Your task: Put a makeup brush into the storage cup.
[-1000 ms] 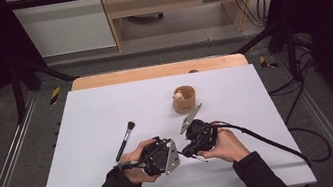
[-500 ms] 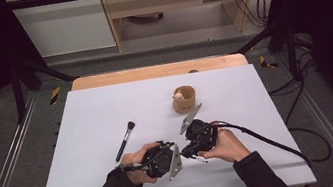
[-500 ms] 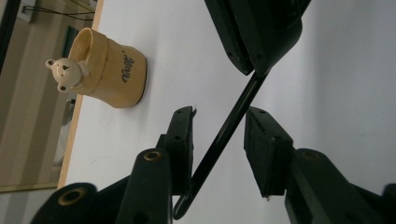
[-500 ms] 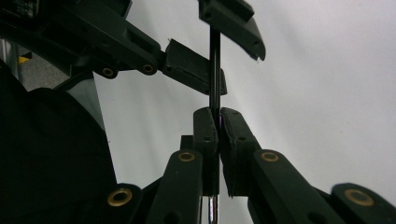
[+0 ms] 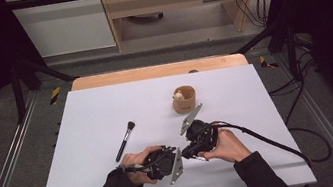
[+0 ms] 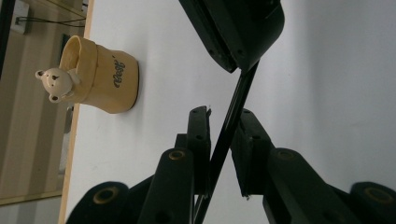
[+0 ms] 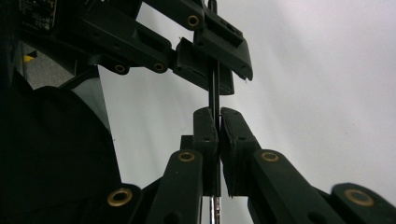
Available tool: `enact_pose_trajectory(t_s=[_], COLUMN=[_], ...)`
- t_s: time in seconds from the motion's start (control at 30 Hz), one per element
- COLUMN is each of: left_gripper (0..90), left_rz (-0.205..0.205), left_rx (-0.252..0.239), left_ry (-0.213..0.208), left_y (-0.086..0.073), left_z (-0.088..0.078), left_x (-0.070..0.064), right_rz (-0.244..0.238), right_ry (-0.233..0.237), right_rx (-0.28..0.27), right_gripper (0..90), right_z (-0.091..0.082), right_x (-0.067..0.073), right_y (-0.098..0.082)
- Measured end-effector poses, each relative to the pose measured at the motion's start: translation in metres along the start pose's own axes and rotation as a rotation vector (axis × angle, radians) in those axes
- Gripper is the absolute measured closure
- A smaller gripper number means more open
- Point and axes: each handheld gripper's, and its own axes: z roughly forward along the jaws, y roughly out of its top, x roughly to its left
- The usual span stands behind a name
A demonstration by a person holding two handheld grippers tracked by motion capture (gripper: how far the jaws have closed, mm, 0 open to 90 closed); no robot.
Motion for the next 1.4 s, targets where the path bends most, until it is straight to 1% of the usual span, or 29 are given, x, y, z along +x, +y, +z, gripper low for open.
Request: enact_pose_trajectory(t_s=[0.07, 0.13, 0.2, 0.37, 0.47, 0.57, 0.6, 0.63, 0.67, 0.7, 0.73, 0.77, 0.8, 0.83, 0.87, 1.0, 1.03, 1.07, 1.1, 1.13, 1.17, 1.2, 1.3, 1.4], left_gripper=[78.7, 79.6, 80.5, 83.6, 84.8, 84.9, 84.9, 84.9, 85.0, 84.9, 84.9, 85.0, 84.9, 84.9, 84.9, 84.9, 84.9, 84.9, 84.9, 84.9, 84.8, 84.8, 84.8, 84.7], left_rz=[0.008, 0.017, 0.027, 0.050, 0.058, 0.060, 0.060, 0.057, 0.051, 0.045, 0.035, 0.028, 0.015, 0.015, -0.012, -0.035, -0.050, -0.051, -0.065, -0.062, -0.091, -0.114, -0.145, -0.194], left_rx=[0.004, 0.008, 0.006, 0.017, 0.022, 0.022, 0.021, 0.019, 0.017, 0.012, 0.003, 0.001, -0.003, -0.003, -0.005, 0.003, 0.001, 0.005, 0.005, 0.025, 0.013, 0.005, 0.015, 0.012], left_ry=[-0.005, -0.008, -0.010, -0.029, -0.037, -0.036, -0.036, -0.036, -0.035, -0.035, -0.033, -0.032, -0.031, -0.031, -0.030, -0.032, -0.033, -0.034, -0.034, -0.031, -0.031, -0.034, -0.038, -0.044], left_y=[0.000, 0.001, 0.001, 0.001, 0.002, 0.002, 0.002, 0.002, 0.002, 0.002, 0.001, 0.001, 0.000, 0.000, -0.001, -0.006, -0.007, -0.008, -0.009, -0.011, -0.012, -0.014, -0.019, -0.023], left_z=[0.000, 0.001, 0.002, 0.003, 0.003, 0.003, 0.003, 0.003, 0.003, 0.003, 0.003, 0.003, 0.002, 0.002, 0.001, -0.001, -0.001, -0.001, -0.001, -0.003, -0.002, -0.002, -0.003, -0.003], left_x=[-0.001, -0.002, -0.003, -0.005, -0.006, -0.007, -0.007, -0.007, -0.007, -0.007, -0.007, -0.006, -0.006, -0.006, -0.005, -0.003, -0.003, -0.002, -0.002, 0.000, 0.000, 0.000, 0.001, 0.001], right_rz=[-0.002, -0.004, -0.020, -0.022, -0.024, -0.013, -0.014, -0.026, -0.030, -0.022, -0.032, -0.027, -0.032, -0.025, -0.024, -0.031, -0.032, -0.023, -0.026, -0.024, -0.008, -0.009, 0.001, 0.013], right_ry=[0.009, 0.001, 0.006, 0.011, 0.011, 0.011, 0.009, 0.006, 0.004, 0.002, 0.002, -0.004, -0.010, -0.022, -0.027, -0.048, -0.055, -0.067, -0.075, -0.083, -0.097, -0.100, -0.135, -0.173], right_rx=[0.000, 0.000, 0.007, 0.008, 0.005, 0.006, 0.007, 0.012, 0.008, 0.001, 0.003, -0.006, -0.016, -0.027, -0.031, -0.060, -0.070, -0.087, -0.100, -0.118, -0.145, -0.159, -0.223, -0.281], right_gripper=[85.7, 85.6, 85.6, 85.4, 85.2, 85.0, 84.9, 84.8, 84.7, 84.6, 84.4, 84.2, 83.8, 82.8, 82.0, 78.2, 76.1, 74.5, 73.6, 71.9, 70.4, 69.2, 64.0, 58.7], right_z=[0.000, 0.000, 0.000, 0.000, -0.001, -0.001, -0.001, -0.001, -0.001, -0.002, -0.003, -0.003, -0.004, -0.005, -0.007, -0.013, -0.014, -0.016, -0.018, -0.020, -0.023, -0.025, -0.034, -0.043], right_x=[0.000, 0.000, -0.001, -0.001, -0.001, 0.000, 0.000, -0.001, -0.001, 0.000, -0.001, 0.000, -0.001, 0.000, 0.000, -0.001, -0.001, -0.001, -0.002, -0.002, -0.002, -0.003, -0.005, -0.007], right_y=[0.000, 0.000, 0.000, 0.000, -0.001, -0.001, -0.001, -0.001, -0.001, -0.001, -0.001, -0.002, -0.002, -0.002, -0.002, -0.003, -0.003, -0.004, -0.004, -0.005, -0.006, -0.007, -0.013, -0.019])
